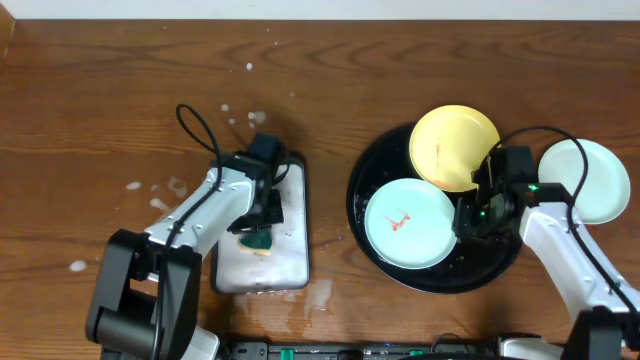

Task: Clean dirty plates on tray and stack at the side
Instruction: 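Scrub the tilted pale green plate with the sponge in the left gripper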

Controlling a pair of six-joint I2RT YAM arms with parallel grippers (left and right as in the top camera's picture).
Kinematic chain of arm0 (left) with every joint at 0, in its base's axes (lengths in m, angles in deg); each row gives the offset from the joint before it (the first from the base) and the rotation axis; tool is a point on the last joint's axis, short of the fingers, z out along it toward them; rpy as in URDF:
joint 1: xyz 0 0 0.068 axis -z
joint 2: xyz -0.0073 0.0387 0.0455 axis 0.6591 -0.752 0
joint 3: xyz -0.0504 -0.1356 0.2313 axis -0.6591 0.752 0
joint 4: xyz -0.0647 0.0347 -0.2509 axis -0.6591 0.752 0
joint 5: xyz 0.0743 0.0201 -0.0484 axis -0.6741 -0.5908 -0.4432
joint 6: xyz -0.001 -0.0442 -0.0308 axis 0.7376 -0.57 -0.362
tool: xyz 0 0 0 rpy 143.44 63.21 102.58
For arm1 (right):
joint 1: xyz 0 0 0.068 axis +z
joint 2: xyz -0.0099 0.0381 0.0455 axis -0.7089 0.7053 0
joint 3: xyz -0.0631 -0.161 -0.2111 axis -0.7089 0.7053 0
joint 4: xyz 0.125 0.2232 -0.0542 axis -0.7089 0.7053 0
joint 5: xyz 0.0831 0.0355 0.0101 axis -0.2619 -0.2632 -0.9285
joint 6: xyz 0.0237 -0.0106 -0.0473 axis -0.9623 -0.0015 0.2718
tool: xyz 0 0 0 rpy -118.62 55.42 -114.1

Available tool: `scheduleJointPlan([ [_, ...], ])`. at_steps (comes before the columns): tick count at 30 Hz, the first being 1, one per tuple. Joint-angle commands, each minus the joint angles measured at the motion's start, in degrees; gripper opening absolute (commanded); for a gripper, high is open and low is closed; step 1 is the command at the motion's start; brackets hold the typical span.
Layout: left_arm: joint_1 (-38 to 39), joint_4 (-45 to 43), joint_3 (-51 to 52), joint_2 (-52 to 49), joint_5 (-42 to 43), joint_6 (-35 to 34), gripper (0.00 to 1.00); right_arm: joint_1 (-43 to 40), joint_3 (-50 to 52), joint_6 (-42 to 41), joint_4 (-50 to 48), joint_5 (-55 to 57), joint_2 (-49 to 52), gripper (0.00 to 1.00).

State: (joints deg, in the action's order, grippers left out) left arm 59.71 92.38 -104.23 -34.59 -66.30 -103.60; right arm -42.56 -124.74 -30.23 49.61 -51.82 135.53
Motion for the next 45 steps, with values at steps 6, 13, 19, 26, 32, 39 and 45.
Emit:
scheduleJointPlan([
  [6, 1.2, 6.32, -12.22, 9.84, 11.23, 2.93, 0.07, 0.35, 0.33, 4.87, -6.69, -2.21, 6.05, 0.19],
  [13, 8.87, -0.39, -13.07, 11.63, 17.33, -0.98, 0.07, 0.55, 0.35, 7.28, -10.27, -7.63, 11.47, 0.07],
  [19, 17.86, -8.28, -13.03, 7.93, 17.46, -5.79, 0.08, 0.5, 0.35, 7.26, -10.51, -6.69, 15.34, 0.01],
  [26, 25.97, -19.89, -13.03, -2.56, 17.51, -12.24, 0.08, 0.5, 0.35, 6.64, -10.12, -4.42, 15.15, 0.01],
  [32, 29.11, -28.52, -13.05, -14.29, 18.14, -14.71, 0.07, 0.52, 0.35, 6.62, -9.86, -4.44, 15.15, 0.01],
  [39, 27.52, -20.79, -13.14, -19.8, 7.85, -14.08, 0.07, 0.5, 0.35, 6.62, -9.44, -4.46, 15.15, 0.01],
  [45, 26.43, -4.22, -17.75, -19.63, -12.26, -13.6, 0.07, 0.5, 0.35, 6.62, -9.07, -4.44, 15.15, 0.01],
])
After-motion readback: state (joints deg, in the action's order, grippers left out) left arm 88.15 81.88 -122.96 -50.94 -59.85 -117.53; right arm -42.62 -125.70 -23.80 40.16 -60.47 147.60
